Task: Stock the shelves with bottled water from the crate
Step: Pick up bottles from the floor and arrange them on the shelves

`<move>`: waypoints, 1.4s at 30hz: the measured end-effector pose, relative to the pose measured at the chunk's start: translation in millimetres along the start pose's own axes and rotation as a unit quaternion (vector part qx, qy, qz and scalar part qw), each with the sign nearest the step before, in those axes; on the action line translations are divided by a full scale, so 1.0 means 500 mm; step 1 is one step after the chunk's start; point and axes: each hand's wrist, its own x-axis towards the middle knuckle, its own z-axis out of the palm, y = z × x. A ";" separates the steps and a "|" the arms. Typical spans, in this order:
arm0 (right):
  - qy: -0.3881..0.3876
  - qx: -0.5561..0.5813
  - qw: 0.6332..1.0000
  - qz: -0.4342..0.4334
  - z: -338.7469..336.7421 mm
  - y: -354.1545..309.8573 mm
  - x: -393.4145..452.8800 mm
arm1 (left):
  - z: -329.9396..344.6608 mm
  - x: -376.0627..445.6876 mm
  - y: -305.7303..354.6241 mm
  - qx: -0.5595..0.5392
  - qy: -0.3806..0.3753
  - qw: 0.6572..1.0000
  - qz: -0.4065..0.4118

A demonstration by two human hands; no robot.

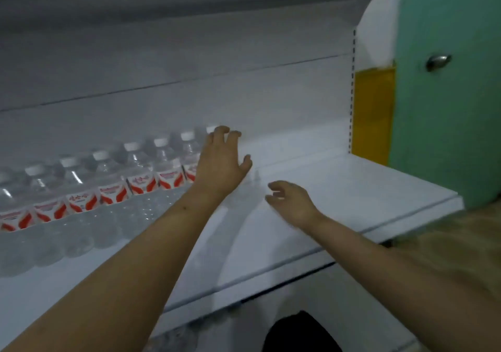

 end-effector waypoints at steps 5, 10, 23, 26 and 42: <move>0.221 0.000 0.975 0.009 -0.272 0.115 -0.204 | 0.046 -0.117 0.216 -0.192 -0.025 0.979 0.056; 0.380 -0.039 0.911 0.157 -0.491 0.256 -0.476 | 0.146 -0.277 0.522 -0.318 -0.151 0.928 0.124; 0.283 -0.062 0.740 0.606 -0.459 0.838 -1.125 | 0.420 -0.872 1.065 -0.217 -0.693 0.634 0.266; 0.201 -0.051 0.703 0.680 -0.350 0.969 -1.208 | 0.491 -0.944 1.073 -0.194 -0.726 0.622 0.219; 0.296 0.060 0.613 0.730 -0.088 1.177 -1.276 | 0.648 -1.075 1.041 -0.184 -0.774 0.592 0.130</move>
